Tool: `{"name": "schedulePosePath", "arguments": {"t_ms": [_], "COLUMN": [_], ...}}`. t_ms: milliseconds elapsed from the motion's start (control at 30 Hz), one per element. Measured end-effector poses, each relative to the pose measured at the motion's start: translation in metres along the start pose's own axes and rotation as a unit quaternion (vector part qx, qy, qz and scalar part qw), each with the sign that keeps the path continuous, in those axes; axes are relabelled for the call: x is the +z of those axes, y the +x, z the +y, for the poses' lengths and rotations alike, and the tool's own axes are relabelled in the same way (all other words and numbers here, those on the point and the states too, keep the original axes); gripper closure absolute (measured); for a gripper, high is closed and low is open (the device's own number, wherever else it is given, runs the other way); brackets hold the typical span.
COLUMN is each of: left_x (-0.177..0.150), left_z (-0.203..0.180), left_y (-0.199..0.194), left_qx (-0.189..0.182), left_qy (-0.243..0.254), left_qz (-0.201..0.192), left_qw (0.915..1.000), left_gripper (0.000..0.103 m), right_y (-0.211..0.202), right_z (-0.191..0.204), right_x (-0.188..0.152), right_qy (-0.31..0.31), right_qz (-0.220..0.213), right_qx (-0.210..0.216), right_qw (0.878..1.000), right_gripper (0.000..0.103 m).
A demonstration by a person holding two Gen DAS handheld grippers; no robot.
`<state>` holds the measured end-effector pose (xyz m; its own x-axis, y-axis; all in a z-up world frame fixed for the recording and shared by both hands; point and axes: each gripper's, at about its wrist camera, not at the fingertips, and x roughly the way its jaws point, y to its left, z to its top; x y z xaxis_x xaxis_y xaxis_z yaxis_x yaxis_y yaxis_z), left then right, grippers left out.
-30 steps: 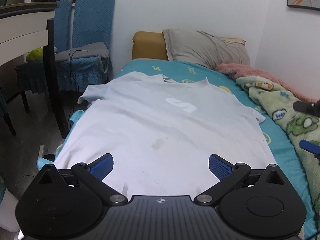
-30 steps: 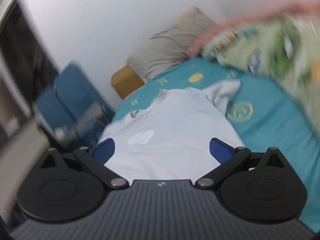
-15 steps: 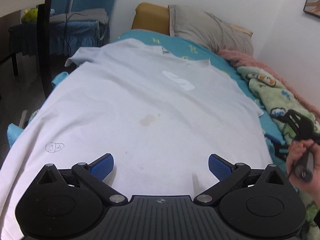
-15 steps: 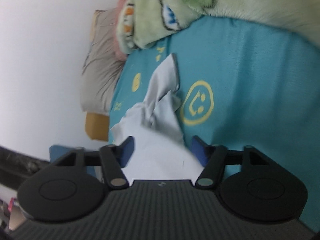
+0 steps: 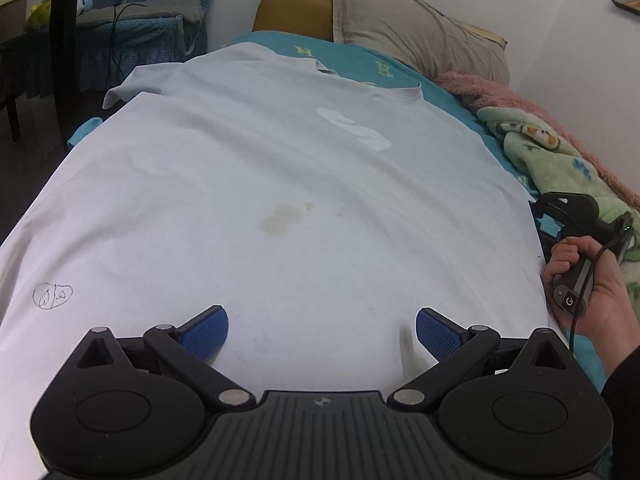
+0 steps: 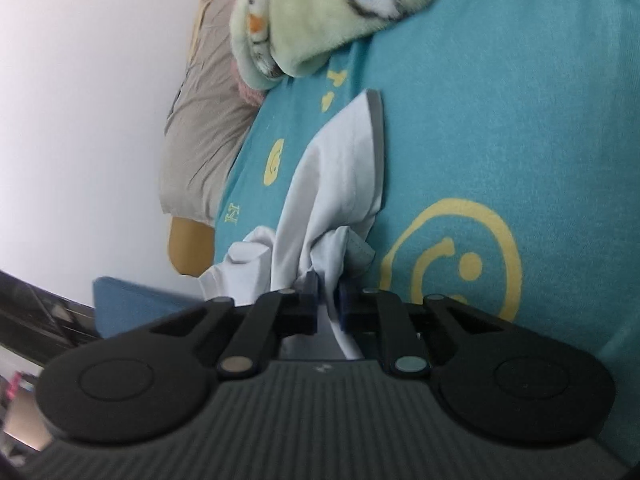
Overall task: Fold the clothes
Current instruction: 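Grasp the T-shirt sleeve with the right gripper and lift it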
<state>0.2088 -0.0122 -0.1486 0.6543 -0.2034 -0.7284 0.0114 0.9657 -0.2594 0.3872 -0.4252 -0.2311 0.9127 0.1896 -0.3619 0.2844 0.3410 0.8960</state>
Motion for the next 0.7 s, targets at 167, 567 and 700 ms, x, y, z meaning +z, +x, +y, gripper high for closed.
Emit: {"name": "schedulePosePath", "arguments": {"t_ms": [167, 567, 700], "left_x": [0.000, 0.002, 0.002], "left_z": [0.003, 0.008, 0.008], "left_y": [-0.007, -0.024, -0.019], "left_qx": [-0.003, -0.004, 0.002], "left_qy": [-0.008, -0.026, -0.027], "left_qz": [-0.006, -0.025, -0.023], "left_qw": [0.9999, 0.9994, 0.9994], "left_gripper": [0.002, 0.002, 0.002], "right_y": [-0.043, -0.072, -0.059], "right_z": [0.009, -0.019, -0.021], "right_x": [-0.006, 0.003, -0.004], "right_qy": [-0.015, 0.102, 0.106], "right_qz": [-0.097, -0.086, -0.077], "right_qx": [0.009, 0.056, 0.066], "right_qw": [0.995, 0.989, 0.989], "right_gripper": [0.095, 0.059, 0.018]}}
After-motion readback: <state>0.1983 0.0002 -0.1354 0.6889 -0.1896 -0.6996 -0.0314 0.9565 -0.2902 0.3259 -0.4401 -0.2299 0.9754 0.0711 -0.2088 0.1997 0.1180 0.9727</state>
